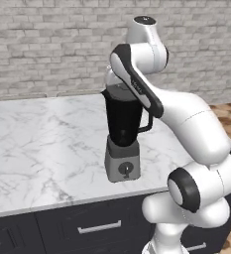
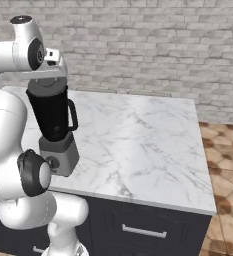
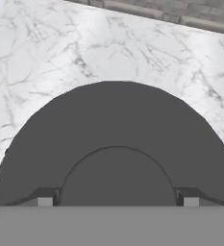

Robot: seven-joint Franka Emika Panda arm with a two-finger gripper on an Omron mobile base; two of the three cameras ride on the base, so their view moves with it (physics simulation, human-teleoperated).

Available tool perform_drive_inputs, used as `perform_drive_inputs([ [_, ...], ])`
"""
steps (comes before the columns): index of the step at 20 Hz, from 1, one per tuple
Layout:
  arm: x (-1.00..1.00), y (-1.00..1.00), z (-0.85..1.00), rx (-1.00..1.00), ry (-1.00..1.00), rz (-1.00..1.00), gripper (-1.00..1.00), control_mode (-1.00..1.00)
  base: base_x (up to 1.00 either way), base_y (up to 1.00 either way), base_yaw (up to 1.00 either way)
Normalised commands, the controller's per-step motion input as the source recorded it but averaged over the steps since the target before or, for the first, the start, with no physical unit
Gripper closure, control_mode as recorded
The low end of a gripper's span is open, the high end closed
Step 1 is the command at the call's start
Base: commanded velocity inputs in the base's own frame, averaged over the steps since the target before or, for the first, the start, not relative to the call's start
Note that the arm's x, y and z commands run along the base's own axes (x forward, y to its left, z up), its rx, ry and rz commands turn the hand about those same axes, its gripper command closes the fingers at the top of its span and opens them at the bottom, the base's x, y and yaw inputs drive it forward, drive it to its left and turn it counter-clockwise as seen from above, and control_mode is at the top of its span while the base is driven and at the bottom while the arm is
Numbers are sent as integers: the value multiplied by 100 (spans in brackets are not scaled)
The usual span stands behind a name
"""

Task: Close the lid blender by securely placing the lid on top.

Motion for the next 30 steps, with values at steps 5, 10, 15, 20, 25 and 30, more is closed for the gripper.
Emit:
perform_drive_inputs([
  [5,-14,0,-2,0,12,0,100,-100,0,0,0],
  [10,-51,0,-12,0,0,0,100,-100,0,0,0],
  [15,-25,0,-42,0,0,0,100,-100,0,0,0],
  [20,0,0,-55,0,0,0,100,-100,0,0,0],
  [25,0,0,-51,0,-6,0,100,-100,0,0,0],
  [30,0,0,-33,0,-33,0,100,-100,0,0,0],
])
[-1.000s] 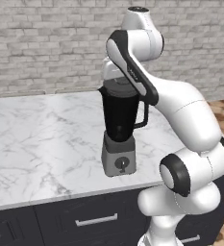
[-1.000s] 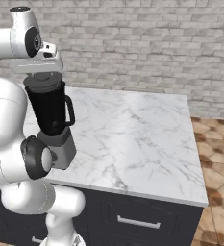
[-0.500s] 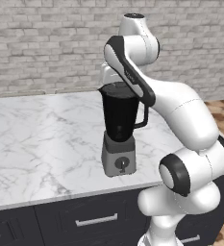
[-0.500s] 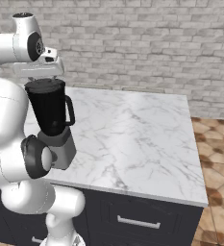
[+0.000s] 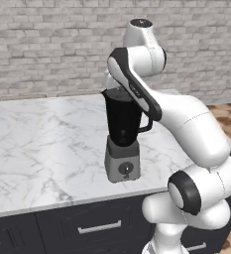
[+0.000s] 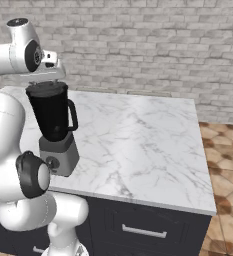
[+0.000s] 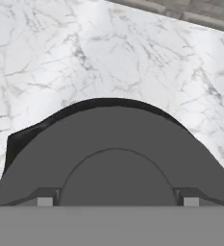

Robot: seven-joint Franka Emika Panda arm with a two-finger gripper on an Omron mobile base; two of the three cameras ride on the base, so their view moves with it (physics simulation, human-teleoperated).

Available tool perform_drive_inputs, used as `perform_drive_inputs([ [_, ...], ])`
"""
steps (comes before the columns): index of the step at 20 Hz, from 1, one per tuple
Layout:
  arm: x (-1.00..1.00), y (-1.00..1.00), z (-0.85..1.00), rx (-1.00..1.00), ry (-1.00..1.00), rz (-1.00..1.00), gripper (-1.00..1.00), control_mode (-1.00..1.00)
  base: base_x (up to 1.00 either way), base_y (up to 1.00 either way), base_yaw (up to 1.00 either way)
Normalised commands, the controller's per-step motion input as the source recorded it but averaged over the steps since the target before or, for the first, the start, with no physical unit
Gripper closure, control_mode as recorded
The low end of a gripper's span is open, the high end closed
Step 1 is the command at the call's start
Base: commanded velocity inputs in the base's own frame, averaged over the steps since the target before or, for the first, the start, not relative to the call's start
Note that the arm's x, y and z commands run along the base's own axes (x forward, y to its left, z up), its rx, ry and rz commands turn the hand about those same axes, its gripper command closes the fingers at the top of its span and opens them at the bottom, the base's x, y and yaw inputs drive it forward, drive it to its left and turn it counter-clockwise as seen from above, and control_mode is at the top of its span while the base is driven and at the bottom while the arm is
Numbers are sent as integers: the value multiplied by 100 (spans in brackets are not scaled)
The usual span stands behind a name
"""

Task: Close the lid blender by securely placing the lid on top.

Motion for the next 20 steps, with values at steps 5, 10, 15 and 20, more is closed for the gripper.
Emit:
perform_drive_inputs([
  [5,0,0,-45,0,-21,0,100,-100,0,0,0],
  [10,0,0,-48,0,-8,0,100,-100,0,0,0],
  [15,0,0,-57,0,0,0,-100,-100,0,0,0],
  [20,0,0,-33,0,0,0,-100,-100,0,0,0],
])
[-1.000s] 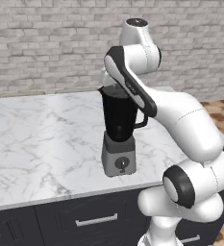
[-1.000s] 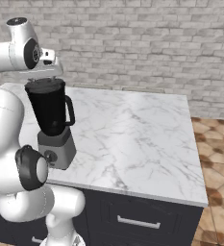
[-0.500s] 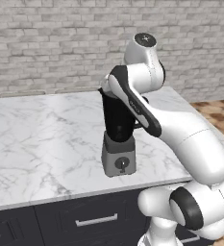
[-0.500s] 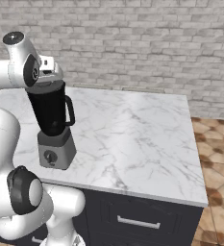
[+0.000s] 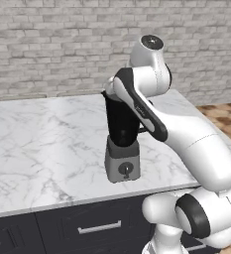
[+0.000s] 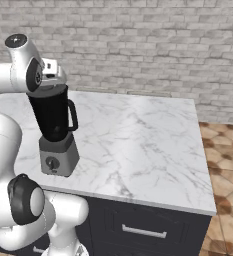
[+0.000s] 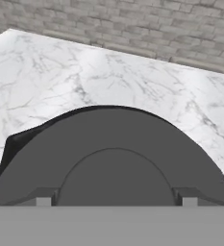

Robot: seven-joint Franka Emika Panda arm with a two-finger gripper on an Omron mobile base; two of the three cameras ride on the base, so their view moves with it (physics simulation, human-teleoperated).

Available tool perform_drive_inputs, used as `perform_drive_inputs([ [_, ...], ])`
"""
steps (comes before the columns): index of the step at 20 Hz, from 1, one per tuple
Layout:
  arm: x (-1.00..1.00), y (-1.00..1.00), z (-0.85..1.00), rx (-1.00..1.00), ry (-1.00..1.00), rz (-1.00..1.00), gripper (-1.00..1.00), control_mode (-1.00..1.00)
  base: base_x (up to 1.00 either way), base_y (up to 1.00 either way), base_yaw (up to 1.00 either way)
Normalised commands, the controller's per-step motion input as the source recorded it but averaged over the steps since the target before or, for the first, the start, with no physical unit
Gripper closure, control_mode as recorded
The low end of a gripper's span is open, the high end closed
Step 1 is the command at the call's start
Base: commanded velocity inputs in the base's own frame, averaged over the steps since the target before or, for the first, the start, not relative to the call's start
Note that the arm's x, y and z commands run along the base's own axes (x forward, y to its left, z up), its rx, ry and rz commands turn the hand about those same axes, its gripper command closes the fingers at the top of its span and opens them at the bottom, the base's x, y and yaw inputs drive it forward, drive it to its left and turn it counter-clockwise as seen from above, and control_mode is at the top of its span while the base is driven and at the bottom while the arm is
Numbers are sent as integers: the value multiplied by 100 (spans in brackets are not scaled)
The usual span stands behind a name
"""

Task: Close the lid blender by securely placing the lid on top.

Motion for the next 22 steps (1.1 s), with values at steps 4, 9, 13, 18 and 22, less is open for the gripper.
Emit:
perform_drive_inputs([
  [4,0,0,-9,0,0,0,-100,-100,0,0,0],
  [9,-3,-3,2,0,-2,0,-100,-100,0,0,0],
  [13,-5,-2,24,0,-6,0,-100,-100,0,0,0],
  [18,-23,-4,35,1,-15,0,-100,-100,0,0,0],
  [22,-69,-24,3,9,-23,0,-100,-100,0,0,0],
])
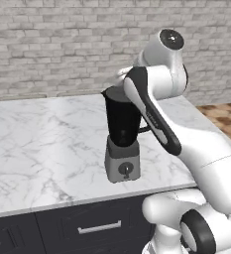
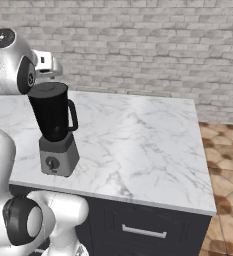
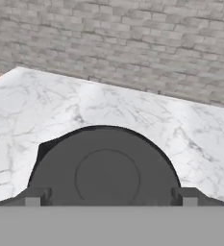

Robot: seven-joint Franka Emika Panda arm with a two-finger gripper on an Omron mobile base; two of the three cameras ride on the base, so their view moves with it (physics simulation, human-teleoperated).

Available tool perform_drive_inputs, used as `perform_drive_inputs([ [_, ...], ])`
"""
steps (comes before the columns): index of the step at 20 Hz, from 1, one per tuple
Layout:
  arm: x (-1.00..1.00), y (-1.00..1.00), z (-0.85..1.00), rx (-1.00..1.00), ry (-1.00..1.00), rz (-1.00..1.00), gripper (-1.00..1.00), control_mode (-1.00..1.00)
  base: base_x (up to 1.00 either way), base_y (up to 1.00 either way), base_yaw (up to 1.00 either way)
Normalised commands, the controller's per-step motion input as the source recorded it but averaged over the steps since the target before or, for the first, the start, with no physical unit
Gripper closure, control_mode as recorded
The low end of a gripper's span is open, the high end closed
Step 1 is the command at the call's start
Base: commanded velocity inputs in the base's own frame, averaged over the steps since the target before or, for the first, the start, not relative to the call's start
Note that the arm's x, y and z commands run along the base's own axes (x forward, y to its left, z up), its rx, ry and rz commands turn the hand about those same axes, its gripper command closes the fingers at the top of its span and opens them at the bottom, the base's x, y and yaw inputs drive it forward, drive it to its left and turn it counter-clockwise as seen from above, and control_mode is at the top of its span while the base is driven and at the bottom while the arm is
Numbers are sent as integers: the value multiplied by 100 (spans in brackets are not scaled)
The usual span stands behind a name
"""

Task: Close the lid blender by securely placing the lid on top.

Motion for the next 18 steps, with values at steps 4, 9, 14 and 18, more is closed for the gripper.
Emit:
perform_drive_inputs([
  [4,-100,-49,0,16,-23,0,-100,-100,0,0,0],
  [9,-100,-76,0,18,-14,-4,-100,-100,0,0,0],
  [14,-100,-99,0,13,-12,-8,-100,-100,0,0,0],
  [18,-93,-93,0,2,-12,-8,-100,-100,0,0,0],
])
